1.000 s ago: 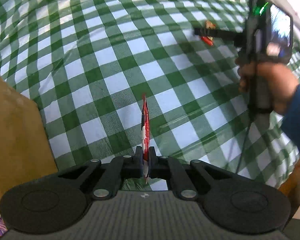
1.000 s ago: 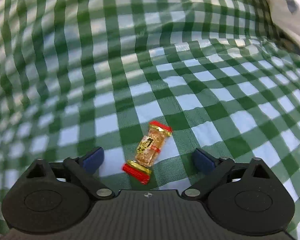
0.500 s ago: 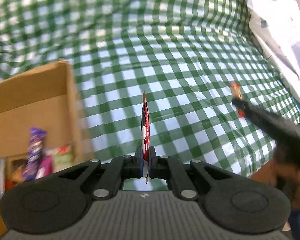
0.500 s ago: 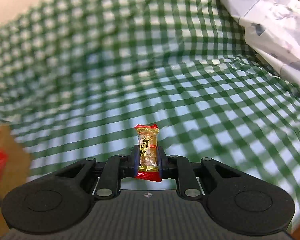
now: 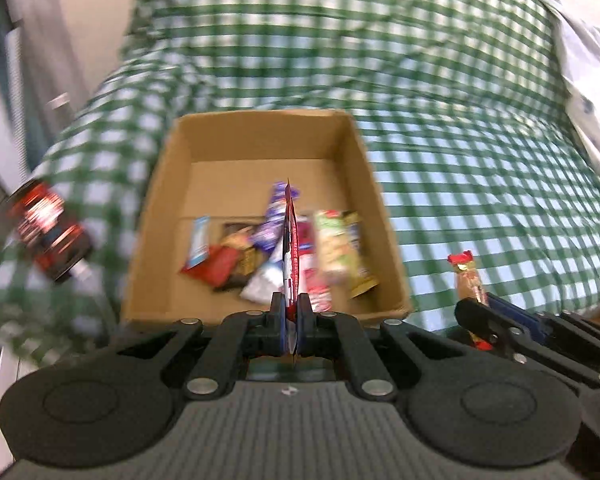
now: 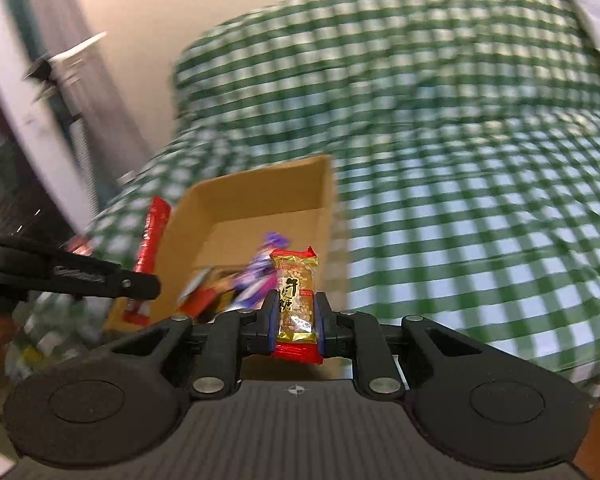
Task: Organize snacks
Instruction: 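Carry the red-and-white bar and orange candy over the box with both tools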
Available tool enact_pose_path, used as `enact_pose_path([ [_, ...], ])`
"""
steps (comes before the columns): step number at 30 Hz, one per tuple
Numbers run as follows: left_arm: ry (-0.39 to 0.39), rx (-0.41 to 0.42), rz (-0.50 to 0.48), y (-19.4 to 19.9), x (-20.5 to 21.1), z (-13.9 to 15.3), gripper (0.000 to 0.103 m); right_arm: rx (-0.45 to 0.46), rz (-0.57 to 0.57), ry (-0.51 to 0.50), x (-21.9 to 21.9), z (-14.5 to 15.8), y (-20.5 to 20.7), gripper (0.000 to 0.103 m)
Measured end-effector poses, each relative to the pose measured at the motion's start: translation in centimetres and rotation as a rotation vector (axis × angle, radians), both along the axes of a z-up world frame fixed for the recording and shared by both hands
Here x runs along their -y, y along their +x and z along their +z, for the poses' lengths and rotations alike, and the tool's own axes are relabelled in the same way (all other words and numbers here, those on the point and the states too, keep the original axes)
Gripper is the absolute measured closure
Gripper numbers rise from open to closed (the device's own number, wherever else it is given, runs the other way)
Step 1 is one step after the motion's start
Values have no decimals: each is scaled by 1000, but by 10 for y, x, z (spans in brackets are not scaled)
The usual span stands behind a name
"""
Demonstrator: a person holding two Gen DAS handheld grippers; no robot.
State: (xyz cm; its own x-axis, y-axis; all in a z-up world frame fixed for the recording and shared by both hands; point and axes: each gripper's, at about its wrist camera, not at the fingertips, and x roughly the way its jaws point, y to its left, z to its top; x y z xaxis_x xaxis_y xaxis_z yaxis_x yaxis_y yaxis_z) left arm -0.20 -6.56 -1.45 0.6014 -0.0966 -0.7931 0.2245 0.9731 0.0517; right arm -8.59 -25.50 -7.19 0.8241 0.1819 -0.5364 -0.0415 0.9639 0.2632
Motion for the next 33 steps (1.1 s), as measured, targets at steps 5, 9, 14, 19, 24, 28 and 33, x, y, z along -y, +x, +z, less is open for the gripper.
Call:
enact_pose_path([
  [5, -31, 37, 39, -26, -38, 5, 98, 17, 57, -84, -36, 9, -18, 84],
  [9, -62, 43, 37, -40, -50, 5, 98, 35, 81, -148, -56, 14, -32, 84],
  [14, -87, 61, 32, -51, -58, 7, 98, 60, 89, -204, -69, 20, -42, 84],
  [19, -101, 72, 41, -56, -64, 8, 98, 66, 98, -232, -79, 22, -47, 84],
  [24, -112, 74, 45, -60, -68, 8, 98, 69, 111, -253, -86, 23, -50, 84],
  [28, -114, 74, 46, -59, -69, 8, 98, 68, 112, -256, -87, 22, -50, 84],
  [33, -113, 74, 45, -59, -69, 7, 98, 69, 112, -255, -88, 22, -49, 84],
])
